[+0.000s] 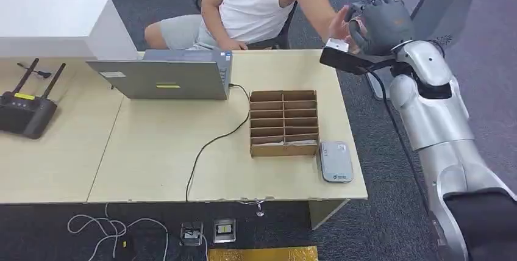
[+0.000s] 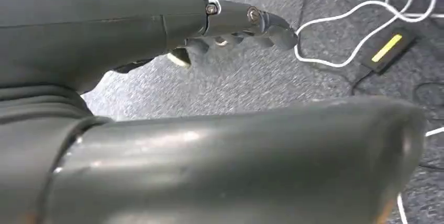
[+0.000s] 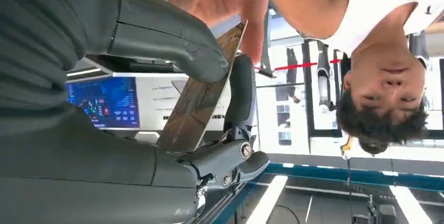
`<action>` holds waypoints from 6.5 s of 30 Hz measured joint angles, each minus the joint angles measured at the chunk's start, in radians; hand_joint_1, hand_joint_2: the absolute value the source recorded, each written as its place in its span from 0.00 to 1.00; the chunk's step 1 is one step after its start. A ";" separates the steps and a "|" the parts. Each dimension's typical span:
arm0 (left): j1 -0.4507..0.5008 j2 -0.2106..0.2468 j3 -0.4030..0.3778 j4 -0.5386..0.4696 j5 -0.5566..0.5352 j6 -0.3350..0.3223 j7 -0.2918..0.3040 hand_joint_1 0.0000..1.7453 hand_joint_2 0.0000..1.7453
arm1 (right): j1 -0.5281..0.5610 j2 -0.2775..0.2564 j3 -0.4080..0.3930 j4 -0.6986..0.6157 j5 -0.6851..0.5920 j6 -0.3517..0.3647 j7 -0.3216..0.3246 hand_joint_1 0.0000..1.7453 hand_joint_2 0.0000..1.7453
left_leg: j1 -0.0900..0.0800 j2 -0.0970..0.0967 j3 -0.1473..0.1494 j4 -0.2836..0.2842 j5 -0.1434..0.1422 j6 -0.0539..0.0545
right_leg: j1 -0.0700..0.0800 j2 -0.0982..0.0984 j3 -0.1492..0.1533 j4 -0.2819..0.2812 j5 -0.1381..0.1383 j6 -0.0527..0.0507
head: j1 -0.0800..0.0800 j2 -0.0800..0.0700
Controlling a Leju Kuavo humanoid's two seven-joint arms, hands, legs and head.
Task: Pass the card to the sensor for recognition and then transmit it.
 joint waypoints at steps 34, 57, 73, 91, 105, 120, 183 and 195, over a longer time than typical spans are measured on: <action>-0.003 0.014 -0.030 0.000 0.025 -0.017 -0.001 0.00 0.00 | -0.221 0.209 0.048 0.508 -0.052 -0.145 0.078 0.00 1.00 | 0.001 0.001 0.000 0.000 0.000 -0.001 | 0.001 0.002 -0.002 0.000 0.000 0.000 | 0.000 0.000; 0.037 0.030 -0.031 0.000 0.073 0.019 0.004 0.00 0.00 | 0.136 0.080 -0.043 -0.123 -0.737 0.096 0.025 0.00 1.00 | 0.001 0.001 0.003 0.000 0.000 -0.001 | 0.001 0.002 0.000 -0.001 0.000 0.000 | 0.000 0.000; 0.061 0.023 -0.027 0.002 0.136 0.049 0.016 0.00 0.00 | 0.407 0.020 -0.037 -0.471 -0.687 0.138 0.050 0.00 1.00 | 0.001 0.001 0.002 0.000 0.000 -0.001 | 0.001 0.002 0.000 -0.001 0.000 0.000 | 0.000 0.000; 0.068 0.008 -0.027 0.002 0.127 0.044 0.018 0.00 0.00 | 0.596 0.010 -0.041 -0.532 -0.489 0.243 0.097 0.00 1.00 | 0.001 0.001 0.002 0.000 0.000 -0.001 | 0.001 0.002 0.000 -0.001 0.000 -0.001 | 0.000 0.000; 0.068 0.009 -0.027 0.002 0.124 0.039 0.019 0.00 0.00 | 0.691 -0.001 -0.039 -0.565 -0.462 0.243 0.128 0.00 1.00 | 0.001 0.001 0.002 0.000 0.000 -0.001 | 0.001 0.002 0.000 -0.001 0.000 -0.001 | 0.000 0.000; 0.068 0.014 -0.019 0.002 0.115 0.035 0.039 0.00 0.00 | 0.781 -0.014 -0.023 -0.692 -0.107 0.229 0.336 0.00 1.00 | 0.001 0.001 0.002 0.000 -0.001 -0.001 | 0.001 0.002 0.000 -0.001 -0.001 -0.001 | 0.000 0.000; 0.065 0.005 -0.019 0.002 0.095 0.036 0.039 0.00 0.00 | 0.714 0.111 0.019 -0.492 0.129 0.199 0.288 0.00 1.00 | 0.001 0.001 0.001 0.000 0.000 -0.001 | 0.001 0.001 0.000 -0.001 -0.001 -0.001 | 0.000 0.000; 0.061 0.005 -0.019 0.002 0.093 0.035 0.039 0.00 0.00 | 0.708 0.128 0.019 -0.448 0.129 0.189 0.270 0.00 1.00 | 0.001 0.001 0.001 0.000 0.000 -0.001 | 0.001 0.001 0.000 -0.001 -0.001 -0.001 | 0.000 0.000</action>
